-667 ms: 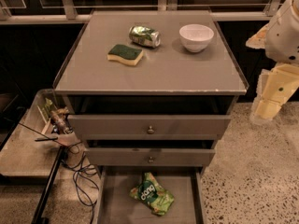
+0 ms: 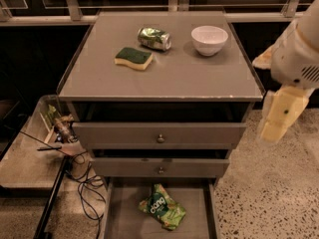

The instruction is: Pick green rice chip bag from bottom drawer and place on counter

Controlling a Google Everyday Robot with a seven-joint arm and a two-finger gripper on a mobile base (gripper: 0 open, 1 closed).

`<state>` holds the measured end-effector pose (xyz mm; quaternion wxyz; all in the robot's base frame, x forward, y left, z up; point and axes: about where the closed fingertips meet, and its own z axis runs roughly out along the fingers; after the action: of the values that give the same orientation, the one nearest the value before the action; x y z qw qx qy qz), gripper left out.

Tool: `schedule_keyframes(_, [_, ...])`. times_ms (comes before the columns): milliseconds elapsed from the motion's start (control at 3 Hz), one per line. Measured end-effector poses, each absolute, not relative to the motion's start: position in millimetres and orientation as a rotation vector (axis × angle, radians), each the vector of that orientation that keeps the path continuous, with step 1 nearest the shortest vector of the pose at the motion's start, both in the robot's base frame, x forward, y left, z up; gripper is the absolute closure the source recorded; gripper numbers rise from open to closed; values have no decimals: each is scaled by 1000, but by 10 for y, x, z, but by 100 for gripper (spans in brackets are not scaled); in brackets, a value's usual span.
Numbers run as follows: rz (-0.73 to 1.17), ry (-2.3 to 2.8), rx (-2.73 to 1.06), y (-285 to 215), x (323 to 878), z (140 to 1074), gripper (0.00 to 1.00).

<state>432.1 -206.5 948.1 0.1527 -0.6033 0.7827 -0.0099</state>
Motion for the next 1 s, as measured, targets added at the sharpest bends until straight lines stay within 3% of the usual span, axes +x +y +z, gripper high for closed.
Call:
schedule_keyframes(667, [245, 2175, -1705, -1884, 4004, 8314, 0])
schedule_keyframes(1000, [298, 2105, -1631, -1942, 4113, 7849, 0])
